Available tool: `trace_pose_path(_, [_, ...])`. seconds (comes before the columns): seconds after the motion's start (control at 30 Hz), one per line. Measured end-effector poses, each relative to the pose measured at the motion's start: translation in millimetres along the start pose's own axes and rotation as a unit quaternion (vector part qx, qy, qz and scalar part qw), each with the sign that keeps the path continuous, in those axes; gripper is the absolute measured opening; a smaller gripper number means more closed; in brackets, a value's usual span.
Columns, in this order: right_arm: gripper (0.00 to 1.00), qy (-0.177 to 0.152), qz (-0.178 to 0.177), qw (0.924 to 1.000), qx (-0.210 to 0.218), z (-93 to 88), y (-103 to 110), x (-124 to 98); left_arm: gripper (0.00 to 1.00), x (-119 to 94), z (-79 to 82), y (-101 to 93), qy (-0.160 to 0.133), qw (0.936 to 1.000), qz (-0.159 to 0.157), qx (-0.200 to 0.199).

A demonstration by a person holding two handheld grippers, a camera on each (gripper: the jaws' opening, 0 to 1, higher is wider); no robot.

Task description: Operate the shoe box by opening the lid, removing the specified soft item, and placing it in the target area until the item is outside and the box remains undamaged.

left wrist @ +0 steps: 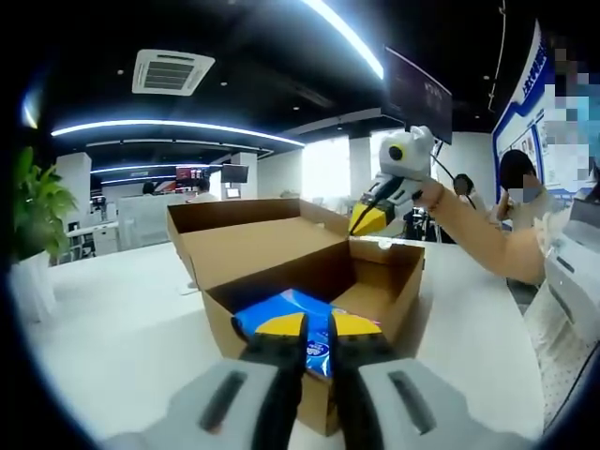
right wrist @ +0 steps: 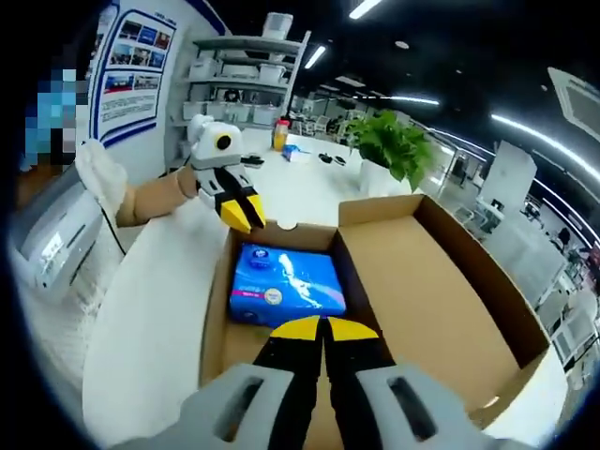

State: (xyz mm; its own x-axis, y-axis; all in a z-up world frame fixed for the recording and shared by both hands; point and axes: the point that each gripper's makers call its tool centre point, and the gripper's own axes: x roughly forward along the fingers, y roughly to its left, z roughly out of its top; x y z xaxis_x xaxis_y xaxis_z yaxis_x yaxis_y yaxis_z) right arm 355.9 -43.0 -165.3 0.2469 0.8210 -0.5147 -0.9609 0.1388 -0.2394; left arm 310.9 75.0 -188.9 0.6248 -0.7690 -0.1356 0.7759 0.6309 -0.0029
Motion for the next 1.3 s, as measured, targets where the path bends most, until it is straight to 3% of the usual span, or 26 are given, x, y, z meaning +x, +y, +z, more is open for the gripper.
trace_pose_path(0.1, [0.00,-0.010,0.008,0.9999,0.003,5.9,6,14,0.09,0,0.3,0.0,-0.001,1.0000,-0.001,-0.001])
trace_pose_path(0.23, [0.00,0.009,0.011,0.9999,0.005,6.0,17,34,0.09,0,0.7,0.2,-0.002,1.0000,-0.002,-0.001])
trace_pose_path(0.37, [0.00,0.015,0.024,0.9995,0.013,-1.2,32,51,0.09,0,0.8,-0.5,-0.004,1.0000,-0.005,-0.001])
trace_pose_path(0.53, [0.00,0.032,0.015,0.9993,0.014,-14.5,37,66,0.09,0,0.8,-2.0,-0.006,0.9999,-0.009,0.002])
trace_pose_path(0.97, [0.00,0.029,0.028,0.9990,0.017,-18.2,48,80,0.09,0,2.8,-2.9,-0.023,0.9993,-0.029,0.004])
trace_pose_path(1.03, [0.00,0.030,0.027,0.9991,0.017,-18.4,48,80,0.09,-2,5.6,-0.3,-0.024,0.9992,-0.018,0.027])
trace_pose_path(1.3, [0.00,0.039,0.023,0.9989,-0.009,-20.8,49,80,0.09,-22,27.6,11.1,-0.044,0.9977,-0.001,0.052])
